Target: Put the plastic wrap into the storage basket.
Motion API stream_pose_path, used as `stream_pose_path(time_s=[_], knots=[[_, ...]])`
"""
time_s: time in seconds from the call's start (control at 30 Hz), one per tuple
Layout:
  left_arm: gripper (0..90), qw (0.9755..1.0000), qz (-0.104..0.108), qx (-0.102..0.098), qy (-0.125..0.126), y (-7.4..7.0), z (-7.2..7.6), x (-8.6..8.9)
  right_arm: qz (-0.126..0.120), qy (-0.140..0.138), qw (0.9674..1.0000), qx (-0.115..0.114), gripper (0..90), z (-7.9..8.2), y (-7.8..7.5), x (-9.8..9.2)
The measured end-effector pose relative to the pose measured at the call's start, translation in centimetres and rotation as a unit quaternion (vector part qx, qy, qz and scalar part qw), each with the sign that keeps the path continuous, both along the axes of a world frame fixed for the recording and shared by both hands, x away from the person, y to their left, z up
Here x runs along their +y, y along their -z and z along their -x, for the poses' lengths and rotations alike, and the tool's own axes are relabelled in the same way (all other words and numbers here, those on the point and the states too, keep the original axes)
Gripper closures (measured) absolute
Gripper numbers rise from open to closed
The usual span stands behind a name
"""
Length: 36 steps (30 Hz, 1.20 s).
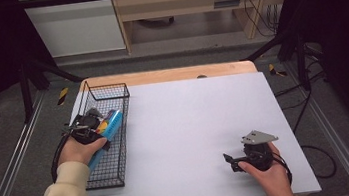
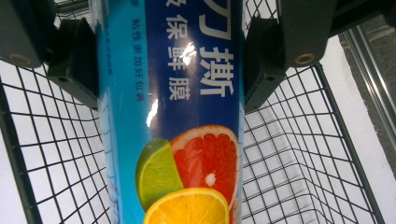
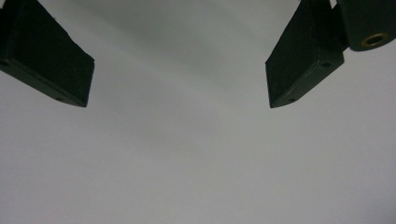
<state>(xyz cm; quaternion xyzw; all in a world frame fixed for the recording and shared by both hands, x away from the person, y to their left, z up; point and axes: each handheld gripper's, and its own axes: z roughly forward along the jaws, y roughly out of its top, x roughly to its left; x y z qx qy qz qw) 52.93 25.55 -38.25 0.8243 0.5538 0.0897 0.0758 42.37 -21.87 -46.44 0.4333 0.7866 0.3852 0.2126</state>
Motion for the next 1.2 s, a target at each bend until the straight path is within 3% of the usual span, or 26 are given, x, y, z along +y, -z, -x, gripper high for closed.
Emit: stream_pose_path(time_s=[0.4,0.87,1.2], knots=[[31.5,1.0000,-0.005,0.005,0.001,0.15,-0.12,-0.11,-0.001,-0.001,1.0000,0.002,7.9,0.00,0.02,0.02],[30.8,0.9995,-0.029,0.008,0.012,0.30,-0.17,-0.68,0.001,-0.002,1.0000,0.005,7.8,0.01,0.04,0.03],[30.7,0.9998,-0.018,-0.002,0.013,0.02,0.08,-0.45,0.002,-0.001,1.0000,0.005,7.8,-0.01,0.07,0.10]])
